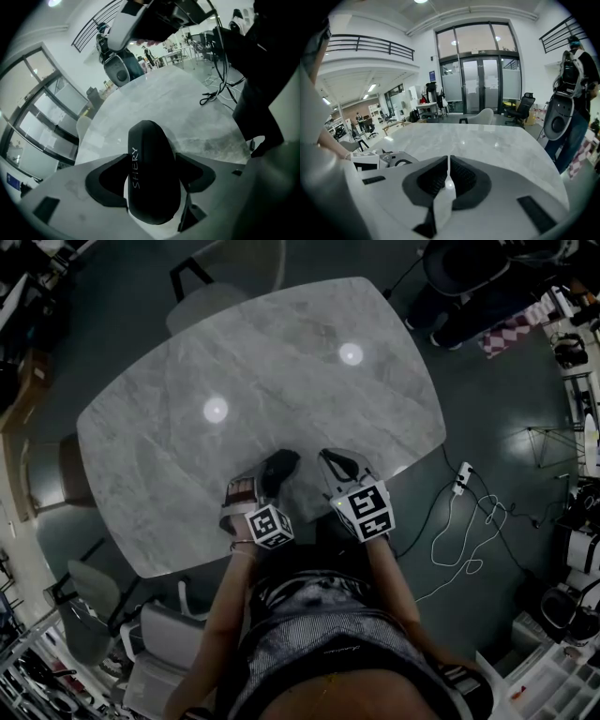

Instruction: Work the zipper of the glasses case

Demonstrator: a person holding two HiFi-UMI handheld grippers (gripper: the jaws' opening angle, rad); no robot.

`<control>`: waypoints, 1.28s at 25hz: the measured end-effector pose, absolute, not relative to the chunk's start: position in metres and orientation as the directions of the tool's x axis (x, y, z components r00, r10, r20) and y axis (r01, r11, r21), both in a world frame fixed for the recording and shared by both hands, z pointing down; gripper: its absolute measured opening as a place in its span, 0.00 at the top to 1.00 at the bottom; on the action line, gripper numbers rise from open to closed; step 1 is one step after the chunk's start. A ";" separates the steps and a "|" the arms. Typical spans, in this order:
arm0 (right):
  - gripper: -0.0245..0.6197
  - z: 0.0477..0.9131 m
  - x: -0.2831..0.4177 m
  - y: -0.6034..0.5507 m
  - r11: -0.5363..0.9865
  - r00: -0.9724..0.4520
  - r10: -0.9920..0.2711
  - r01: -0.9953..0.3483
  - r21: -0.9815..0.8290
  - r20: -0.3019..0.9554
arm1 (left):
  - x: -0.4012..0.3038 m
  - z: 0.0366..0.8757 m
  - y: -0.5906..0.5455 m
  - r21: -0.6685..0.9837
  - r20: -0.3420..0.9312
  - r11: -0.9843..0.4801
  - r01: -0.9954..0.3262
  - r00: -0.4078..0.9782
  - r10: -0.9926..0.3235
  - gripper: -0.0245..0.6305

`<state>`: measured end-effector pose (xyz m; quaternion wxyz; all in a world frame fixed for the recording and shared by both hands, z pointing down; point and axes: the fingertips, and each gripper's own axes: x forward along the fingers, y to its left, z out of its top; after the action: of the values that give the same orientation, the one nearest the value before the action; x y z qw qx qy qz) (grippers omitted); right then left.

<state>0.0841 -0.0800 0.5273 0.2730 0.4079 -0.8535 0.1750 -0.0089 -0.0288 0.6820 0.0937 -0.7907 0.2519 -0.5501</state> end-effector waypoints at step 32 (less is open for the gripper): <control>0.55 0.632 0.004 -0.060 0.942 -0.422 -0.211 0.154 0.299 0.882 | -0.014 0.670 -0.053 0.244 0.800 -0.895 -0.374 0.599 -0.032 0.52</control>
<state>0.0043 -0.0604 0.6319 0.5372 0.0175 -0.8260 -0.1698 -0.0145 -0.0525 0.6695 -0.1977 -0.8721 0.1163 -0.4322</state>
